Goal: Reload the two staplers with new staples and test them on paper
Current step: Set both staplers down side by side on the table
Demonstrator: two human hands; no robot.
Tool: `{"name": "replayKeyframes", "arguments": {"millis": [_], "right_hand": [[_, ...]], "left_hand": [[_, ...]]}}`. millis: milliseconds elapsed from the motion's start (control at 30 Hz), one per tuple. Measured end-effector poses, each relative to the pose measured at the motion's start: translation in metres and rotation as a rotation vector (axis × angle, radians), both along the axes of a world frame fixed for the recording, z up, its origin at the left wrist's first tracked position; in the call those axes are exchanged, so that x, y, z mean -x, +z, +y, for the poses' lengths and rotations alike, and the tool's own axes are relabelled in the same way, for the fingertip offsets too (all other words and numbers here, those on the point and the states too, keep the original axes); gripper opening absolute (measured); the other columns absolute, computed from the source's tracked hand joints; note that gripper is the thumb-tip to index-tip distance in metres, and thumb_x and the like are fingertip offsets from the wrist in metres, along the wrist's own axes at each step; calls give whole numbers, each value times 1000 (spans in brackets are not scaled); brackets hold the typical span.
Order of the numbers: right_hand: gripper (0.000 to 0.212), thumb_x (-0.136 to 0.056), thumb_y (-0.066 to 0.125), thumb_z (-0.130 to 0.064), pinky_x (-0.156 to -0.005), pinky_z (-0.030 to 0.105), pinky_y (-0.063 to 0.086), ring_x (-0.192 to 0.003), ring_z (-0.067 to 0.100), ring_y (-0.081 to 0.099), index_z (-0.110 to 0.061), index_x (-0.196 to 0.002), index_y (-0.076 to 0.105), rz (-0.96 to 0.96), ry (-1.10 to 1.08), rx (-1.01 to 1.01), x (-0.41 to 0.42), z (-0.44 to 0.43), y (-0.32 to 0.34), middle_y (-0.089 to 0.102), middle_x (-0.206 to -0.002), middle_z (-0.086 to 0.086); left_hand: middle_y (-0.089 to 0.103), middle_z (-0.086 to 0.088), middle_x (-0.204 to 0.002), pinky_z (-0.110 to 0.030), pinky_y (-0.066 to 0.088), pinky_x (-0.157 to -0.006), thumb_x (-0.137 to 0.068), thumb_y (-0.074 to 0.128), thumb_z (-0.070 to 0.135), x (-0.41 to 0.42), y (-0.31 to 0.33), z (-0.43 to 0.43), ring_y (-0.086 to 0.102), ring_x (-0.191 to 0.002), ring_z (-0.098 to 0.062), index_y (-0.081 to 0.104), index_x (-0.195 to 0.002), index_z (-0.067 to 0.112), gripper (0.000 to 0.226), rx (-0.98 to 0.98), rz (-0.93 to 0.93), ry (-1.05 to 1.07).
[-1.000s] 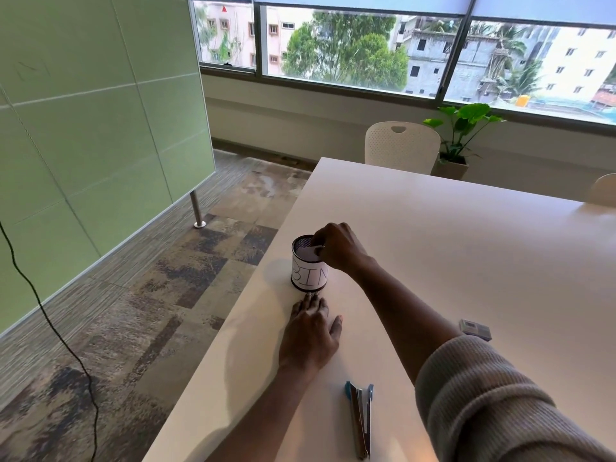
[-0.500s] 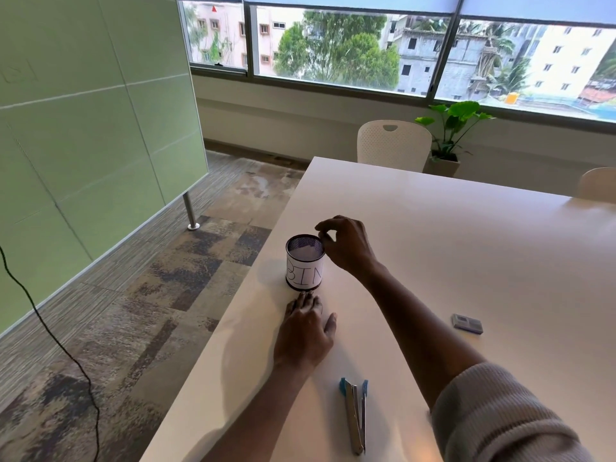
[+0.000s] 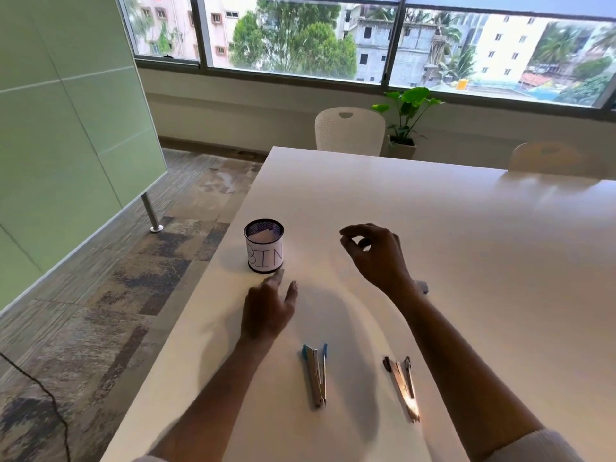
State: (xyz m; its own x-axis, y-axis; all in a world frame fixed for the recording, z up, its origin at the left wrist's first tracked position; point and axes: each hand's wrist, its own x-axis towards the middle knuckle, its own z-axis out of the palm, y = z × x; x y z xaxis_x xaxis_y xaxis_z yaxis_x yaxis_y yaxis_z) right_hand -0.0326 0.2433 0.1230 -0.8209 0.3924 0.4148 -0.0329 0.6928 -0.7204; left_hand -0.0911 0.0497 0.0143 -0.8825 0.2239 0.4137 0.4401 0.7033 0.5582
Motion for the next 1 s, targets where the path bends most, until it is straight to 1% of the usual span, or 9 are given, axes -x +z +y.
{"name": "replayKeyframes", "arguments": {"millis": [100,200,267,367,500,633,700,800,1000], "right_hand": [[12,-87,73,-18,-65,5,41,-68,16,66,-18,-98,78,-62,-28,-8,-30,12,-5,73,-97,-7],[16,-87,74,-27,-77,24,48,-65,9,64,-23,-101,76,-163,-59,-45,-65,24,-18,71,-101,-8],[19,-86,74,-32,-83,33,50,-68,8,64,-26,-104,75,-239,-93,-40,-91,27,-31,68,-103,-9],[31,-84,75,-36,-82,27,47,-80,11,62,-23,-113,72,-372,-126,-15,-130,21,-51,65,-113,-3],[51,-84,72,-44,-94,28,42,-114,19,56,-22,-129,61,-536,-195,-33,-167,6,-72,53,-128,1],[62,-85,70,-48,-100,33,45,-118,23,55,-20,-137,52,-569,-209,-24,-184,-5,-84,47,-131,2],[58,-85,70,-45,-97,33,48,-114,23,57,-19,-135,54,-546,-213,-40,-187,-7,-88,50,-128,2],[51,-86,71,-40,-93,34,48,-111,24,60,-15,-129,60,-522,-228,-53,-185,-7,-91,56,-123,4],[50,-84,73,-37,-92,35,50,-107,27,61,-9,-124,63,-502,-232,-52,-159,1,-93,58,-118,8]], "left_hand": [[74,-8,-114,-32,55,-91,-90,61,40,-7,13,7,71,-104,-25,70,-120,12,42,-44,45,-37],[76,-1,-99,-32,57,-80,-90,58,47,-21,28,10,70,-92,-22,74,-113,17,41,-45,105,-105],[72,1,-95,-28,56,-71,-88,60,54,-33,35,6,67,-81,-16,74,-113,19,45,-11,38,-184],[66,5,-100,-22,52,-73,-76,63,72,-53,39,-6,60,-78,-9,70,-120,22,67,94,-153,-289],[50,10,-122,-22,48,-91,-54,68,85,-84,38,-22,53,-96,-7,53,-139,30,102,224,-368,-415],[34,16,-139,-23,37,-106,-41,74,85,-99,33,-33,37,-125,-5,34,-149,38,124,351,-431,-557],[32,18,-140,-22,34,-107,-42,79,80,-102,29,-36,32,-128,-5,30,-150,39,125,365,-423,-577],[38,18,-135,-15,31,-101,-49,83,71,-101,24,-37,34,-125,-3,38,-147,34,114,345,-378,-576],[47,21,-128,-14,42,-94,-51,83,69,-78,19,-29,45,-116,-1,53,-139,30,101,299,-370,-603]]}}
